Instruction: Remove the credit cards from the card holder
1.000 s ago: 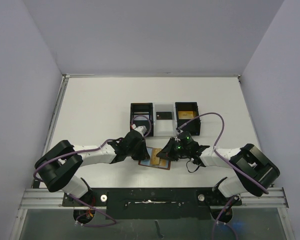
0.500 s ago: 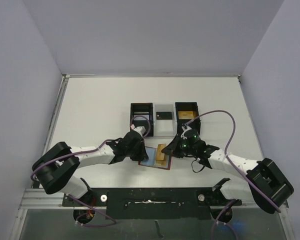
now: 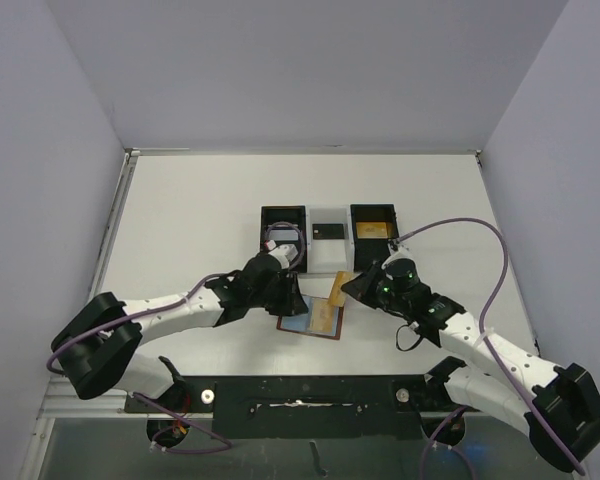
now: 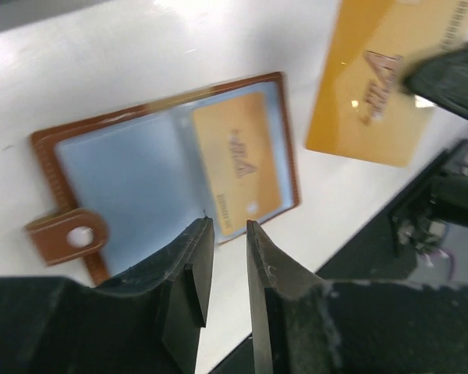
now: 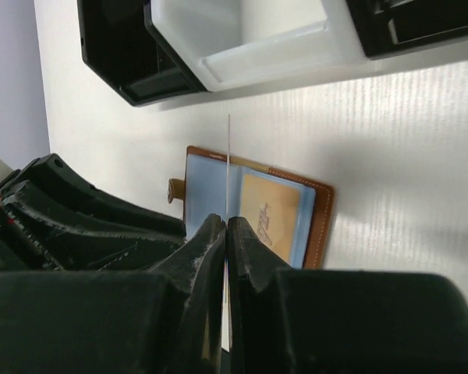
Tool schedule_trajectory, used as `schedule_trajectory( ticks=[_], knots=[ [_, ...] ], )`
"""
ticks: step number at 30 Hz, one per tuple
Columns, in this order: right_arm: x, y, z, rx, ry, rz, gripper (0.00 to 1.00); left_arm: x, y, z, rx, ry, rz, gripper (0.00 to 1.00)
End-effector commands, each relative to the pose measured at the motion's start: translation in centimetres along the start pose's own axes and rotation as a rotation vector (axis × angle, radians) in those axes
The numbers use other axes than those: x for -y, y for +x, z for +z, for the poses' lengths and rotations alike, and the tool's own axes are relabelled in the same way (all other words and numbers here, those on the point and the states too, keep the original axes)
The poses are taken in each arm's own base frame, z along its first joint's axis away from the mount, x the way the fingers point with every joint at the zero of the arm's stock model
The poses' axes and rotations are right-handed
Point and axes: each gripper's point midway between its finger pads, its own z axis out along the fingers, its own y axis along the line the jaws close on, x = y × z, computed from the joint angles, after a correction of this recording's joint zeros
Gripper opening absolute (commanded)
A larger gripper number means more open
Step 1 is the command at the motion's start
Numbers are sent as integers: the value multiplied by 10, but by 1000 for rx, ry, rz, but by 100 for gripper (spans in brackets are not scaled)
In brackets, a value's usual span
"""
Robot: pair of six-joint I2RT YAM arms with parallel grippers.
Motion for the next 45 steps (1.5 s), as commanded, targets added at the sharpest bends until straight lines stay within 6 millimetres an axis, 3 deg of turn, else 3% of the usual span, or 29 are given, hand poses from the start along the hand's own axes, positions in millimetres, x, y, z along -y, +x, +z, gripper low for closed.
schedule_trajectory(
  ticks=[1,4,8,12,18,22,28,31,36,39,42,45],
  knots=[
    [-3,-34,-11,150,39,-9,0,64,-20,-1,-3,261,74,24],
    [1,-35,-13,165,47,-8,0,65,-9,13,-59,287,69,24],
    [-1,-37,-14,172,41,-18,0,28,1,30,-84,112,34,21],
    [0,-45,-20,200,66,-42,0,-1,8,30,-64,0,29,19],
    [3,-53,-27,230,98,-81,0,-12,11,25,-63,-46,28,19],
    [3,-64,-35,272,124,-138,0,-3,4,19,-40,-19,33,20],
    [-5,-99,-58,381,178,-240,0,29,-24,-2,54,84,61,25],
    [-5,-118,-69,414,223,-266,0,34,-38,-14,109,87,80,32],
    [1,-148,-77,395,198,-241,0,18,-61,-38,180,38,70,46],
    [4,-166,-80,381,118,-220,0,-5,-80,-59,230,-11,37,55],
    [4,-178,-81,394,84,-262,0,-26,-92,-78,261,-58,0,66],
    [0,-192,-80,436,78,-355,0,-39,-104,-99,277,-74,-7,70]
  ],
)
